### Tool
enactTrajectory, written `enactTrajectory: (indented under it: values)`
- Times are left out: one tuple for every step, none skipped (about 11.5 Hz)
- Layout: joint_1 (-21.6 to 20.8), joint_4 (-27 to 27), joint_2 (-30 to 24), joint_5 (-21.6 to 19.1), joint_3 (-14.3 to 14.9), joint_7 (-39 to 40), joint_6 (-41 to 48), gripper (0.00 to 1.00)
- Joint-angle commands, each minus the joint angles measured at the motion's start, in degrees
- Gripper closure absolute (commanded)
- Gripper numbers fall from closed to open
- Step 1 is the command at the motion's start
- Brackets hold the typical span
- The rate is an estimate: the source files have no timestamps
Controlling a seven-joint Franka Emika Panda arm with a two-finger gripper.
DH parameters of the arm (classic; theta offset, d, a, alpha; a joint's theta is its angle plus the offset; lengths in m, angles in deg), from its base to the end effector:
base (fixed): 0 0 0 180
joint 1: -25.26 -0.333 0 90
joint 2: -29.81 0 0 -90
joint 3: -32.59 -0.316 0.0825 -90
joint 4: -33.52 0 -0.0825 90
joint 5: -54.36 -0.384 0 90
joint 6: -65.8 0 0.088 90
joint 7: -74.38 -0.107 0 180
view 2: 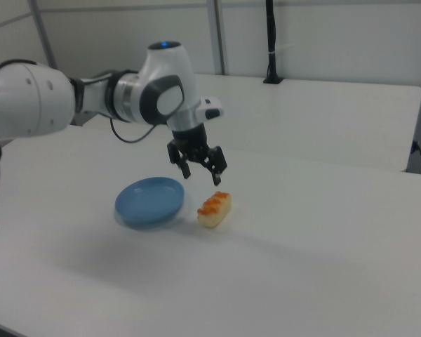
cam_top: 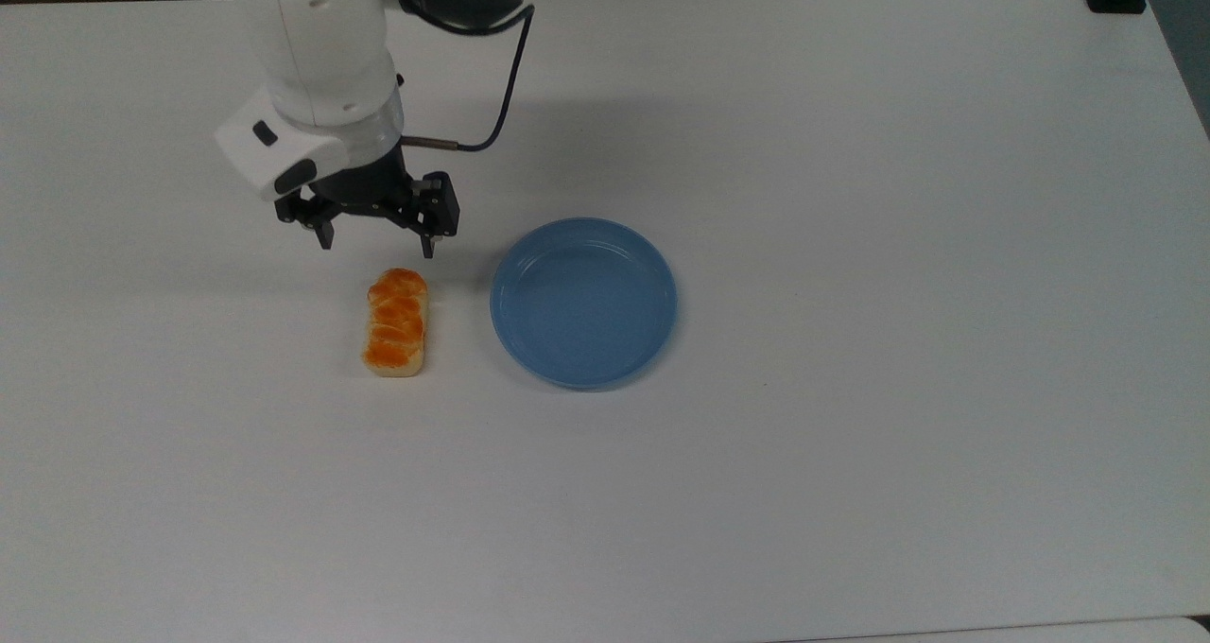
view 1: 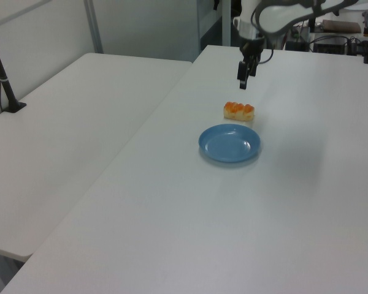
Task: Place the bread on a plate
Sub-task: 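Lower the gripper around the bread roll and close on it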
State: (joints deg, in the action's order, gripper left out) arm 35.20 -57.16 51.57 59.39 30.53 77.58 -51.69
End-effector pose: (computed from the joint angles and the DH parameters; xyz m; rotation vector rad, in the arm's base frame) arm 0.6698 -0.1005 0.4270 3.0635 -0.0731 0.1252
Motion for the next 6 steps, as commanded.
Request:
enactTrajectory:
  values:
    - [-0.62,-0.20,4.25,0.95,0.39,0.06,-4.84,0.00]
    - [-0.62,-0.20,5.39,0.95,0.39,-0.55,-5.64,0.00]
    - [-0.53,-0.11,6.45,0.95,0.39,-0.65,-6.52,0.00]
    - [-0.27,-0.20,7.16,0.69,0.39,-0.65,-8.26,0.00]
    - [-0.18,-0.20,8.03,0.42,0.39,-0.74,-9.93,0.00]
    - [-0.18,-0.20,8.56,0.33,0.39,-1.08,-10.91,0.00]
